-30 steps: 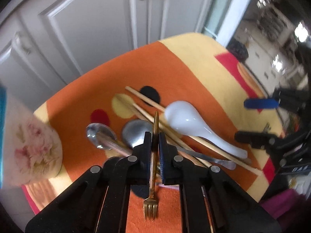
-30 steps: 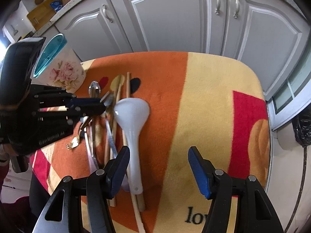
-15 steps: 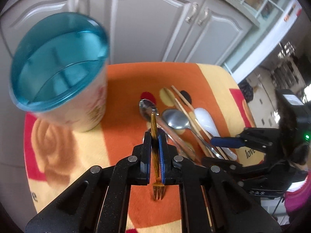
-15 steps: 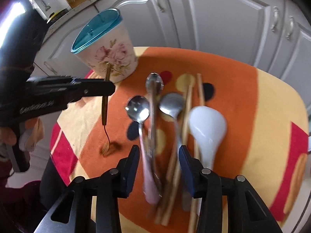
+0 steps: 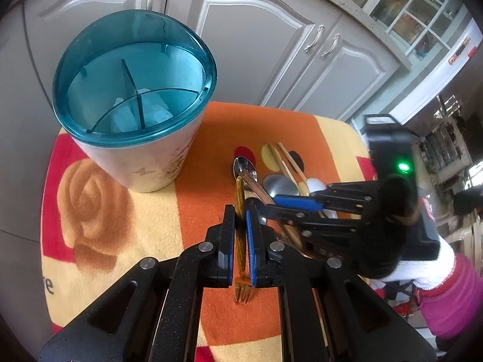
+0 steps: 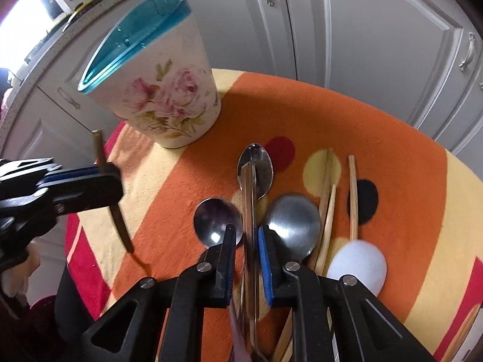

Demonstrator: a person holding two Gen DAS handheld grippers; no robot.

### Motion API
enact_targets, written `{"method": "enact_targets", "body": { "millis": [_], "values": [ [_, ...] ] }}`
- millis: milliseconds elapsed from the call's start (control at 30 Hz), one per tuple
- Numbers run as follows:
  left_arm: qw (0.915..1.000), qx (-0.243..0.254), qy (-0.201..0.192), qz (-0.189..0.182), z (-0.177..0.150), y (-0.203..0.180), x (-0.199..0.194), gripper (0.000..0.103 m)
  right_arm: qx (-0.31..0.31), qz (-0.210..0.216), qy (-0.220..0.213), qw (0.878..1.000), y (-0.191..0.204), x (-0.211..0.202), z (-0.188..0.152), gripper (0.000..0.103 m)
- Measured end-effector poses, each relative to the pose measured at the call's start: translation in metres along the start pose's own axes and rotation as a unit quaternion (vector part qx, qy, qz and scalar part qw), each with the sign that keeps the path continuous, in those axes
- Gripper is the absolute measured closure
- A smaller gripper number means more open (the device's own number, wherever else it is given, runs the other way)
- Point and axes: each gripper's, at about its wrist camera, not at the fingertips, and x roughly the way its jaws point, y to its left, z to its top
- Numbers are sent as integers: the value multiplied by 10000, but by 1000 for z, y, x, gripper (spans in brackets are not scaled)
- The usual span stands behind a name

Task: Organize utensils
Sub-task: 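Grasp the wooden-handled spoon with the right tool while the left tool lifts the fork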

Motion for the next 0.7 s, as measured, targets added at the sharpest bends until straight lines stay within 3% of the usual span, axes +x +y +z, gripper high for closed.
{"method": "enact_targets", "body": {
  "millis": [233, 700],
  "values": [
    [10000, -72, -35, -17, -3, 2, -5, 97, -128, 11, 55, 9999, -2, -2, 10, 94],
    [9991, -29, -404, -118, -12, -12, -55, 97, -129, 233, -879, 9958, 9, -109, -28, 93]
  ]
}}
